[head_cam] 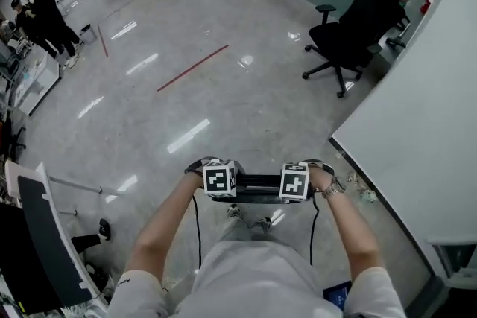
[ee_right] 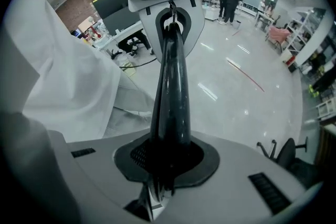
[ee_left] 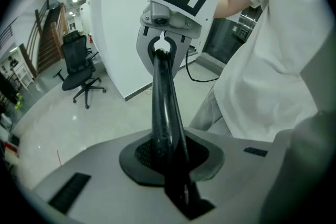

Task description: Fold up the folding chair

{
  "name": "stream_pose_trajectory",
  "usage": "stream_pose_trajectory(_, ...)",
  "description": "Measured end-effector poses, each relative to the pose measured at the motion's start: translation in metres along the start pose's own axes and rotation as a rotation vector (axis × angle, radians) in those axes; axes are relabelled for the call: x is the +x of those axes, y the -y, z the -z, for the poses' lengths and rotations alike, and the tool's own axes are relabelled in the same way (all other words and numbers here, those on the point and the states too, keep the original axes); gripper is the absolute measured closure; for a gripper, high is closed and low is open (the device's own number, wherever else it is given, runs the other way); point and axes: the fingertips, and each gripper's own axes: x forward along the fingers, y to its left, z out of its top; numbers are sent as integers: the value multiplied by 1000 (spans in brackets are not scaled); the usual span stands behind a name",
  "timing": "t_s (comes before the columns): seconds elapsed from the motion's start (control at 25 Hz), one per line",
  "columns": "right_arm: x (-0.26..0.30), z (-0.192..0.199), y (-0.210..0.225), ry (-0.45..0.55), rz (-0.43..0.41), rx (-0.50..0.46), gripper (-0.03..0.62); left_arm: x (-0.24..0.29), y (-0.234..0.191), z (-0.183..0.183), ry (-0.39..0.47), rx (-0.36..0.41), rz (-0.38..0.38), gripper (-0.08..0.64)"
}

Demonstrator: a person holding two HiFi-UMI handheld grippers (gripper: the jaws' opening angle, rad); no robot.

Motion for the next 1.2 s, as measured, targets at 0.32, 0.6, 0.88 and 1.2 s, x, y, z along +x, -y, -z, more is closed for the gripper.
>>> stream_pose_trajectory(0.32,-13,96,-29,23,49,305,531,53,-11,-84,-48,258,150,494)
stream_pose_trajectory(0.6,-18,152,-54,48,88,553,531,88,-14,-140,-76,474,282,494)
stream_pose_trajectory(0.88,-27,192,-70,78,108,739,531,110,-17,-186,-104,635,381,494)
stream_pose_trajectory(1.2,-34,204,-60,100,129,856,531,111,-36,-207,-111,740,450,494)
